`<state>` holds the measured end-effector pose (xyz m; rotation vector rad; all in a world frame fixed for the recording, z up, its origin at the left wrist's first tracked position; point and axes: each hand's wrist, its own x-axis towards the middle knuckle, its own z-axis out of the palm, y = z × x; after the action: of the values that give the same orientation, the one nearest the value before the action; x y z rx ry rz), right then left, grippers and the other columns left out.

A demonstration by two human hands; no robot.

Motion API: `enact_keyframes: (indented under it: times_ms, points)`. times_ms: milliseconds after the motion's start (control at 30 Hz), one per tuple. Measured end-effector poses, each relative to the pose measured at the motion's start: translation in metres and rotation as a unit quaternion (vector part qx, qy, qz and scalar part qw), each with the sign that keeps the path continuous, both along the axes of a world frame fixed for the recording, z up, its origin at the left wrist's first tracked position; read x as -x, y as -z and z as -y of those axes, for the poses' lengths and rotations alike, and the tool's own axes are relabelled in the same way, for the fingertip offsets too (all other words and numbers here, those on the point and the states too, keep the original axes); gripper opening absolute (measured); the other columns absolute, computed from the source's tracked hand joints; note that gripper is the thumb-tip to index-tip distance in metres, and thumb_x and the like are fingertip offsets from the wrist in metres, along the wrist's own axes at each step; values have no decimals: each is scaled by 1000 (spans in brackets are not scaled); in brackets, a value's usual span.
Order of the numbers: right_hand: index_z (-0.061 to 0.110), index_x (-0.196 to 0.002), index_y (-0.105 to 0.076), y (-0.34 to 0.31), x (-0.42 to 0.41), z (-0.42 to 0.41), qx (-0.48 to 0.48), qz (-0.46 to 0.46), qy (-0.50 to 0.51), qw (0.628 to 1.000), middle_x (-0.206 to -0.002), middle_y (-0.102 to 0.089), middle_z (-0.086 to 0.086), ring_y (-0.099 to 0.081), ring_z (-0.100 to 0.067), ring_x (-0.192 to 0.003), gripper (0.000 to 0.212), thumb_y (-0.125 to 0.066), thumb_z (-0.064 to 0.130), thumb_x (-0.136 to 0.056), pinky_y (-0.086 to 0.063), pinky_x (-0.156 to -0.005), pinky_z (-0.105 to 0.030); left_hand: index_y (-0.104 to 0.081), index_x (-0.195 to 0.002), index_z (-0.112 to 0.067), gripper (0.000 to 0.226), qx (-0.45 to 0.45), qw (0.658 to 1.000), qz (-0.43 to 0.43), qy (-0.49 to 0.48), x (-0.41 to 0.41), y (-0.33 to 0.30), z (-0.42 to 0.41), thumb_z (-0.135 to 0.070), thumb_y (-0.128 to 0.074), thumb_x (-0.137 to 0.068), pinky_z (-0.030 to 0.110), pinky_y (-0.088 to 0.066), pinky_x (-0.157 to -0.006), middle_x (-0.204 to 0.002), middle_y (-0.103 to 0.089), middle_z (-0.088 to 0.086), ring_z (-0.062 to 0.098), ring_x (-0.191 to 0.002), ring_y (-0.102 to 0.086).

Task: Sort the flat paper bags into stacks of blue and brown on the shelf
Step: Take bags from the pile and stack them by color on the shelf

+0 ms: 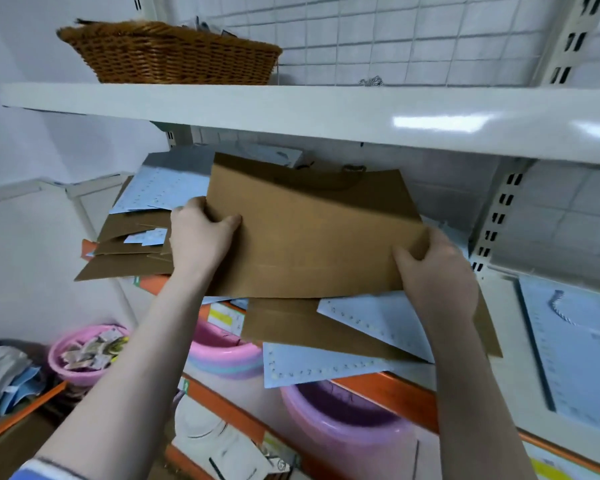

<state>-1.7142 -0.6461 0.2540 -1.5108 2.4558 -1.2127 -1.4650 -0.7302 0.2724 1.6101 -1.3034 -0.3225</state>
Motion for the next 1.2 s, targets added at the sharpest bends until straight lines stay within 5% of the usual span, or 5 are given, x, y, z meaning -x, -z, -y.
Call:
enact_keyframes:
  times_ms: [133,300,433,700,1200]
  points:
    - [12,-127,-45,3,13,-53,3,-29,22,999,-99,-50,-5,-47,-21,-81,44,-47,41,-94,-34,-67,-29,-60,-106,-8,37,2,999,45,8,23,-8,-44,-31,-69,-79,33,-40,-83,-116,-56,17,34,-100,-54]
    - [11,-131,-44,7,33,-130,18,-10,50,999,-115,-54,-16,-54,-36,-104,48,-49,40,-93,-42,-81,-37,-53,-88,-9,30,26,996,81,27,51,-7,-115,-31,-70,-78,36,-40,-77,-110,-56,24,37,-94,-53]
    - [9,-129,-44,23,50,-205,6,-14,75,997,-112,-54,-16,-53,-37,-103,49,-51,40,-92,-37,-75,-36,-55,-119,-4,48,14,995,79,56,72,9,-182,-30,-69,-81,35,-38,-91,-125,-49,22,35,-112,-48]
    - [10,-131,-42,30,112,-326,-29,-15,127,991,-115,-53,-16,-53,-36,-105,51,-51,41,-91,-39,-76,-37,-49,-128,-6,57,-20,989,65,128,150,19,-279,-30,-70,-81,36,-37,-95,-130,-43,21,34,-118,-45]
    - [9,-115,-49,28,383,-491,-31,-2,273,962,-108,-55,-16,-55,-37,-100,40,-54,39,-89,-40,-75,-37,-48,-127,-9,55,-30,960,58,272,458,21,-395,-31,-68,-81,38,-38,-95,-128,-42,18,34,-117,-46]
